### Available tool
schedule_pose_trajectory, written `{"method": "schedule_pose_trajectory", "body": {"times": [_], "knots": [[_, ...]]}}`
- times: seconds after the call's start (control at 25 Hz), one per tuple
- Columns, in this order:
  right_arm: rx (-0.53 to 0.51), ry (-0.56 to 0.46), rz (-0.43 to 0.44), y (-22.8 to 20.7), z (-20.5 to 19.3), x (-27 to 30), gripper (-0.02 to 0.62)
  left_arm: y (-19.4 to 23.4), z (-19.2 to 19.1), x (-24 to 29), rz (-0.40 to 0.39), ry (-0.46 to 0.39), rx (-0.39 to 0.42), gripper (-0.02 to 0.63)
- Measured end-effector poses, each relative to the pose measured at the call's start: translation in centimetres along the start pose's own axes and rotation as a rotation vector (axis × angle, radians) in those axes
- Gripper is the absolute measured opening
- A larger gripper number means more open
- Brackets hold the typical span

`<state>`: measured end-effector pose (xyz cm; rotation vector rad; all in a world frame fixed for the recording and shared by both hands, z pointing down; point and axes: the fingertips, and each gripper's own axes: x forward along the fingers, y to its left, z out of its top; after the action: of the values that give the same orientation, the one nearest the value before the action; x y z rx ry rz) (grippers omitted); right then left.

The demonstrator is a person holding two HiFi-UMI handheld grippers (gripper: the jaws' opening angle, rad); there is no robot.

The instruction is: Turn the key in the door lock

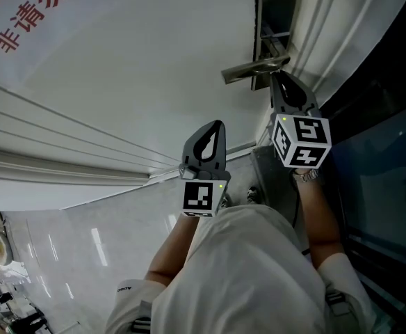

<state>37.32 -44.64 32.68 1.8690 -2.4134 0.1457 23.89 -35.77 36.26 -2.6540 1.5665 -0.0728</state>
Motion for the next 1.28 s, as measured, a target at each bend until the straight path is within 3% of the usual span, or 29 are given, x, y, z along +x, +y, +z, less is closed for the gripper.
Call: {"method": "schedule_pose_trajectory", "body": {"times": [0.8,1.08,1.28], "knots": [[-0.278,0.045,-0.036,0.70,0.18,-0.03,0.032,-0.01,-0.86,-0.20,0.035,0.010,-0.020,0.008],[-0.100,0.043,0.012,0.26,0.07,0.04,0.030,0.13,-0.76,-0.31,0.044,0.008,-0.012,0.008],[0.137,0.024,0.055,-0.14,0.08,-0.02,0.012,0.16,-0.71,-0.40,0.048,0.009,-0.011,0.009]]}}
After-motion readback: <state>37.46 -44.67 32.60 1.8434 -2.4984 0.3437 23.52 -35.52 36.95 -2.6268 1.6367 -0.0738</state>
